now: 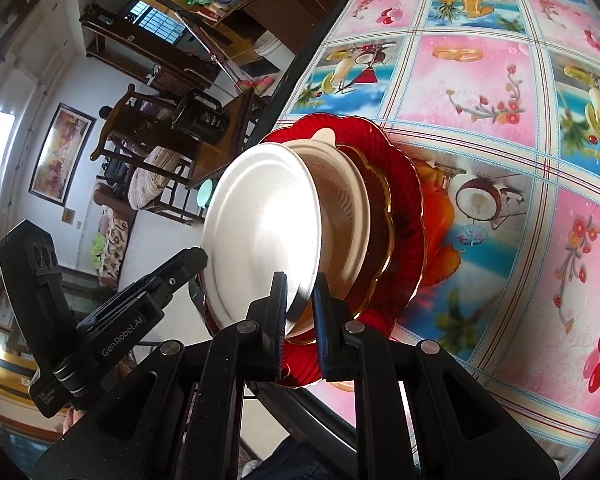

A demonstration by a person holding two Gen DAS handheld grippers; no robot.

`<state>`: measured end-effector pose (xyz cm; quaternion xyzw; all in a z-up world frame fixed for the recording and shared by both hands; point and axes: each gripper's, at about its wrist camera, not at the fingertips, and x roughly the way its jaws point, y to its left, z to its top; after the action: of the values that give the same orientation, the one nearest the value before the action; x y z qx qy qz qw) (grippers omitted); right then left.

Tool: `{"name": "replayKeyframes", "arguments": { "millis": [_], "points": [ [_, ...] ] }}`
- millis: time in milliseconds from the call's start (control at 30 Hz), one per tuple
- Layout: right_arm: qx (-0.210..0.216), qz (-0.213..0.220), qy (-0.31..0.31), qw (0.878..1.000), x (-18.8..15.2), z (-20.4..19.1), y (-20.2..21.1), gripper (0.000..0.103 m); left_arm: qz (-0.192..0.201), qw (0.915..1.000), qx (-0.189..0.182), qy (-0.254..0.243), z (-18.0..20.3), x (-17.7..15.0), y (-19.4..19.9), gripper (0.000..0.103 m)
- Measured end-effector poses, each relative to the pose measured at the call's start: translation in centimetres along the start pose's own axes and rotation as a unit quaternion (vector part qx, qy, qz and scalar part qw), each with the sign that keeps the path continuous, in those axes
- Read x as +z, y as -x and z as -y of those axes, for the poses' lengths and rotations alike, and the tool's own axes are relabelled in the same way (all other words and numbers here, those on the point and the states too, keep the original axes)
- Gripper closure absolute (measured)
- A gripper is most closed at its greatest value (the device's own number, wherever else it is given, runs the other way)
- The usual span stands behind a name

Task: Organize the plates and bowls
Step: 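Lower both white plates onto the beige bowls on the red stack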

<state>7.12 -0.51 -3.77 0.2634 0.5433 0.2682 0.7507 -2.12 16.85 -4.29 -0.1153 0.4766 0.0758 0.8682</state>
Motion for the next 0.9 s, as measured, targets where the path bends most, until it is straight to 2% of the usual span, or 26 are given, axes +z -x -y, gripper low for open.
{"name": "replayKeyframes", "arguments": {
  "millis": [133,433,500,567,633,900],
  "points": [
    [-0.009,0.009,0.007,1.0,0.1,-0.1,0.0,0.09,-0.003,1.0,0.0,-0.001,0.1,0.0,-0.3,0.087],
    [-0.014,0.0,0.006,1.0,0.2,0.0,-0.2,0.09,-0.009,0.9999,-0.003,-0.004,0.3,-0.2,-0.6,0.087],
    [-0.016,-0.002,0.011,1.0,0.2,-0.2,0.0,0.087,-0.011,0.9999,-0.004,-0.004,0.3,-0.2,-0.7,0.087],
    [-0.011,-0.004,0.017,1.0,0.3,-0.5,0.2,0.075,-0.013,0.9999,-0.006,-0.005,0.3,-0.2,-0.8,0.087],
    [-0.012,-0.001,0.022,1.0,0.2,-0.7,0.4,0.07,-0.015,0.9999,-0.005,-0.006,0.4,-0.3,-0.8,0.087],
    [-0.016,0.003,0.021,1.0,0.1,-0.8,0.9,0.07,-0.014,0.9999,-0.003,-0.007,0.4,-0.3,-0.8,0.087]
  ]
}}
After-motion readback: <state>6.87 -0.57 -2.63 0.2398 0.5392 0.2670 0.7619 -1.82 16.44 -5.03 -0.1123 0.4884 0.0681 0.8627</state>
